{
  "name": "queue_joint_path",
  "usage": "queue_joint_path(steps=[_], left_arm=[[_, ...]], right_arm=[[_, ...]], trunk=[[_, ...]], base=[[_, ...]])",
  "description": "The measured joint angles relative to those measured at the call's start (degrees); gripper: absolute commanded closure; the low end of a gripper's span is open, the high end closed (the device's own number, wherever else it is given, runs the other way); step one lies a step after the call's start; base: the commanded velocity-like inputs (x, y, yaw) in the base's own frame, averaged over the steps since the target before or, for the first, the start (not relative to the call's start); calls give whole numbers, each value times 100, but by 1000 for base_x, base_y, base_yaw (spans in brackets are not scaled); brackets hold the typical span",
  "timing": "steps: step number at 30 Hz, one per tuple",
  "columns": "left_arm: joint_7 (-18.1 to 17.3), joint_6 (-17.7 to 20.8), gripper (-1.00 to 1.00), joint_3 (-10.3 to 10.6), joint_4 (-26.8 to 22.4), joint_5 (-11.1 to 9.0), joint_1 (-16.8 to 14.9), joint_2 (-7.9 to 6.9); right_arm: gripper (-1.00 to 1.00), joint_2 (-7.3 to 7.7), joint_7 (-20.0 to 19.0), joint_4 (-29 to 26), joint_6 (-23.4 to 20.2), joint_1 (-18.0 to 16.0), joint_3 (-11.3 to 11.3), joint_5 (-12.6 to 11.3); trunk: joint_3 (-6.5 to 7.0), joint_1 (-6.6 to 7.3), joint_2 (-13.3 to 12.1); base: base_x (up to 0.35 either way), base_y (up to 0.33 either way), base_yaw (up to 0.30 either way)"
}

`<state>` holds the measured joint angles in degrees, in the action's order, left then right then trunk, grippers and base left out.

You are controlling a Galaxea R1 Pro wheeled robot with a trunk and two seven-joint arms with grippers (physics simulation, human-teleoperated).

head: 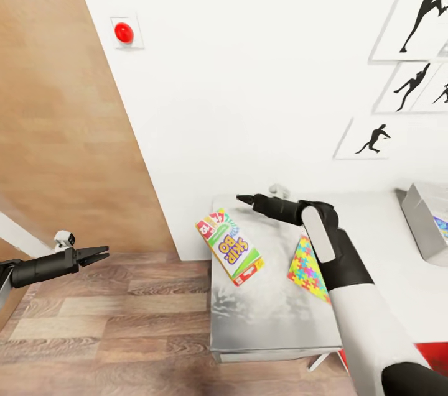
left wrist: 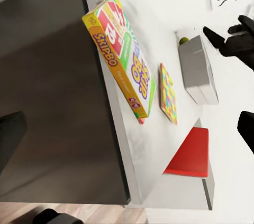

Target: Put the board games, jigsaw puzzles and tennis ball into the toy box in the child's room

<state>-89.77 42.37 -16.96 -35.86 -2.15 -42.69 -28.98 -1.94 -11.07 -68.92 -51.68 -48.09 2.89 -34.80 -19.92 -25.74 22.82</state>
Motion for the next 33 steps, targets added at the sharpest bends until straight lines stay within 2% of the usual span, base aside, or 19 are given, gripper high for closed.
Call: queue_joint_path(steps=[2, 6, 7, 9, 10, 13, 15, 17, 19, 25, 33], left_arm=[[0, 0, -100, 0, 0, 0, 0, 0], [0, 0, -100, 0, 0, 1, 0, 0], [0, 0, -100, 0, -1, 1, 0, -1], [0, 0, -100, 0, -1, 2, 0, 0], [-1, 0, -100, 0, -2, 3, 0, 0], [-1, 0, -100, -1, -2, 4, 0, 0], [-1, 0, -100, 0, -1, 3, 0, -2], [0, -1, -100, 0, 0, 2, 0, -3], [0, -5, -100, 0, 0, 1, 0, -6], [0, -13, -100, 1, 1, 1, -1, -2], [0, -150, -100, 1, 0, 1, 0, -1]], right_arm=[[-100, 2, -255, -594, -60, 329, -4, -127], [-100, 4, -593, -1325, -111, 835, -7, -222], [-100, 4, -780, -1584, -114, 1097, -11, -271], [-100, 4, -1023, -1764, -102, 1370, -36, -322], [-100, 4, -1325, -1882, -76, 1610, -84, -361], [-100, 5, -1911, -2000, 22, 1979, -179, -396], [-100, 4, -2805, -2073, 341, 2486, -278, -399], [-100, 3, -3248, -2092, 592, 2738, -308, -403], [-100, 3, -3930, -2112, 1090, 3104, -327, -367], [-100, -2, -4404, -2129, 1490, 3357, -301, -330], [-100, 3, -4534, -2132, 1600, 3419, -318, -322]], trunk=[[17, 0, 1], [52, 0, 0], [60, 0, 0], [78, 0, 0], [86, 0, 0], [112, 0, 0], [129, 0, 0], [147, 0, 0], [164, 0, 0], [215, 0, 0], [270, -1, -1]], base=[[0, 22, -118], [0, 17, -120], [0, 54, -124], [0, 107, -127], [0, 161, -129], [0, 191, -131], [0, 117, -134], [0, 68, -135], [0, 31, -138], [0, 13, -163], [0, 2, -156]])
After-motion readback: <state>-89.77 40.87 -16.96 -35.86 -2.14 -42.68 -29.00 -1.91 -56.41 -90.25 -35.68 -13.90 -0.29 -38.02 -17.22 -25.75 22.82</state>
